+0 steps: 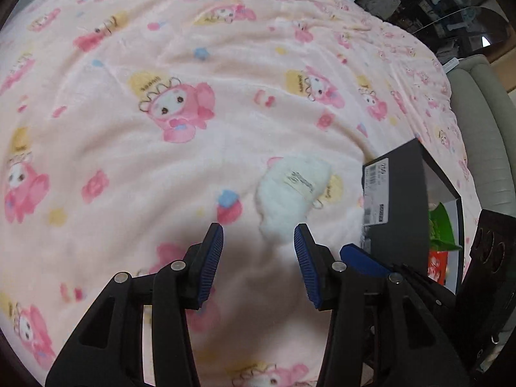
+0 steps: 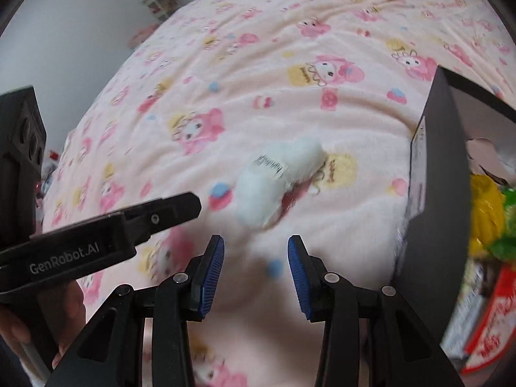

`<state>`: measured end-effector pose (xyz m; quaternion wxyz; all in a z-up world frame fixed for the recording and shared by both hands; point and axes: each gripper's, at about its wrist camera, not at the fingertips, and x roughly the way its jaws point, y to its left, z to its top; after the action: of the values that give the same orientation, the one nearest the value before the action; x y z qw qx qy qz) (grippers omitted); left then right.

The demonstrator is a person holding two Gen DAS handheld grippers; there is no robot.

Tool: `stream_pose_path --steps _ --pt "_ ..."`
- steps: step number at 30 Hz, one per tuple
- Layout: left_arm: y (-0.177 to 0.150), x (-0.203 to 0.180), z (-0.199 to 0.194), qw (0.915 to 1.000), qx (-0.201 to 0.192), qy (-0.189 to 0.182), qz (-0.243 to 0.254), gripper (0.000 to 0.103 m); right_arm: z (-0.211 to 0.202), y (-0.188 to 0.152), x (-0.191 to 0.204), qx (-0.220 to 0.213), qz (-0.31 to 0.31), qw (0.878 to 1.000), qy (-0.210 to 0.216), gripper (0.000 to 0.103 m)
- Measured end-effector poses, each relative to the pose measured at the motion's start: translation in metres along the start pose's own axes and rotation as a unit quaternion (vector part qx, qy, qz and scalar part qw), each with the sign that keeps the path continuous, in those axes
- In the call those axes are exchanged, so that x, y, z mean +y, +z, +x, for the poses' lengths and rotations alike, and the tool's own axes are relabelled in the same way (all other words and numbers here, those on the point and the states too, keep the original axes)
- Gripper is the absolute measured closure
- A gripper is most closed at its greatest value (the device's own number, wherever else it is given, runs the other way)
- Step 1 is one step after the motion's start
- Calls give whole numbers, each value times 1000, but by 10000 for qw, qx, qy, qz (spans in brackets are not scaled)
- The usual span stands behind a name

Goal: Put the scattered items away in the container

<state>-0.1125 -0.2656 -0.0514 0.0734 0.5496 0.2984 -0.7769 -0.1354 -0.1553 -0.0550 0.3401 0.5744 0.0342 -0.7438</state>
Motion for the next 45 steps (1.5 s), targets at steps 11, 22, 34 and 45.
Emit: stream_pose_path --steps 11,22,34,45 --pt "16 9 70 9878 987 -1176 -260 75 57 17 -11 372 187 9988 243 69" --pt "-50 -45 -28 9903 189 -1296 456 78 -42 -33 8 -262 -402 9974 541 81" --pt "-161 -149 -35 9772 458 -1374 1551 83 -144 -162 -57 -682 76 9967 429 81" --pt "-180 -199 41 9627 1219 -1217 2085 81 -144 -192 -149 -702 984 9927 -33 81"
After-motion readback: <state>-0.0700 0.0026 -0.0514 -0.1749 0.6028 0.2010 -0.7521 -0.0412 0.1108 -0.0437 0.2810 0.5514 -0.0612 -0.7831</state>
